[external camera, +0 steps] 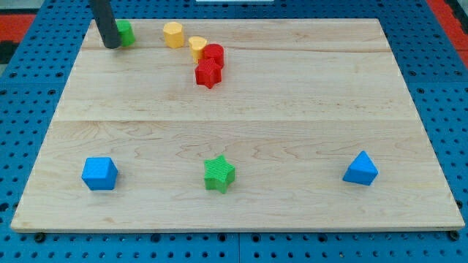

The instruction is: Slide yellow hexagon towards top right

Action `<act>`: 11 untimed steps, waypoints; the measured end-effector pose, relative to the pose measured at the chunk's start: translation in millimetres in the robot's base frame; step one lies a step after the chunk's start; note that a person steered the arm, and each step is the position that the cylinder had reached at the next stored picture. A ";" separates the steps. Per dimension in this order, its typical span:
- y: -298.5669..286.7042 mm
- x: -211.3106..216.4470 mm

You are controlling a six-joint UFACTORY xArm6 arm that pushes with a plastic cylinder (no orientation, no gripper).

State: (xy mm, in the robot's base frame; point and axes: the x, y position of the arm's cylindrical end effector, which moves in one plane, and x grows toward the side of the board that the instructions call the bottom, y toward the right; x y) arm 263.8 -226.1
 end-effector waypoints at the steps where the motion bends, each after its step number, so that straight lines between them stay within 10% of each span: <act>1: 36.6 23.3; 11: 179.0 -44.3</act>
State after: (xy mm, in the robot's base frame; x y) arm 219.4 -47.1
